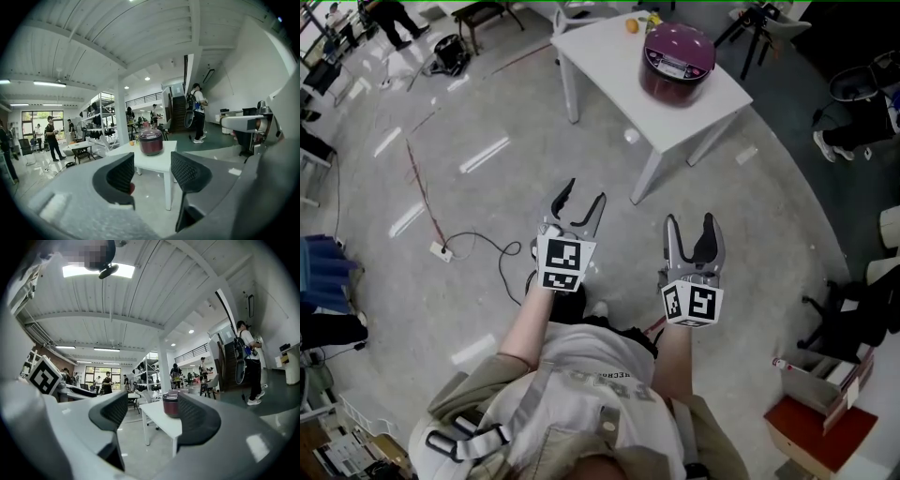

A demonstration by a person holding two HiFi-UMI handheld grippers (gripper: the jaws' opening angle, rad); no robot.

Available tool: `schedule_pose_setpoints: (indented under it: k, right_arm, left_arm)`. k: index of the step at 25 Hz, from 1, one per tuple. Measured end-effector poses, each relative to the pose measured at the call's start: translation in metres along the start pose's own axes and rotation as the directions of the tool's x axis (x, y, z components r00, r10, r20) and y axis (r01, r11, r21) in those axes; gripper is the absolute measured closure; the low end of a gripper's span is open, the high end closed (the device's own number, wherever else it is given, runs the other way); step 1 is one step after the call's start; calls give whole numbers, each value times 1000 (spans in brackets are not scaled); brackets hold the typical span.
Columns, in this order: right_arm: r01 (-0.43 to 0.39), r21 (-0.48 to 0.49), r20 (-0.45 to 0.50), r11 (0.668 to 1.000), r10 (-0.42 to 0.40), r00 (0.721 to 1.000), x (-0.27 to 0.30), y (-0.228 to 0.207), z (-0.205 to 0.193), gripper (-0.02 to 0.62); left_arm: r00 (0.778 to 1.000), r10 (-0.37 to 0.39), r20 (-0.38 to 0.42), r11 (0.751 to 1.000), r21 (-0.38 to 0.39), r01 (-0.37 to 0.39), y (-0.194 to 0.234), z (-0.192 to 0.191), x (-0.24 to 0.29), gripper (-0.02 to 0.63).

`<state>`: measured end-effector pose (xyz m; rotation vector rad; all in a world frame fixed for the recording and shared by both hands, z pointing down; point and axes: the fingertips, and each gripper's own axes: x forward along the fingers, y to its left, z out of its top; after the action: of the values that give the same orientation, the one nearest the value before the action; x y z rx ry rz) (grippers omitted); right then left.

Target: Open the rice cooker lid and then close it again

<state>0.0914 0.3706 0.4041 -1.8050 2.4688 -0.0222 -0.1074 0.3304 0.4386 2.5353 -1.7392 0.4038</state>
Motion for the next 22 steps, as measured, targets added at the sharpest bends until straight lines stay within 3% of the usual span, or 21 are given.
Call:
schedule_pose_setpoints:
  k: [7,22]
  right_arm:
    - [30,1,-17,1000,-30,999,45,-5,-14,290]
    - [138,-27,-2,990,-138,990,167,-17,-7,290]
  left_arm:
    - [999,-34,0,999,0,34,21,-2,46,351]
    - [986,-155,66,988,37,152,89,43,168,351]
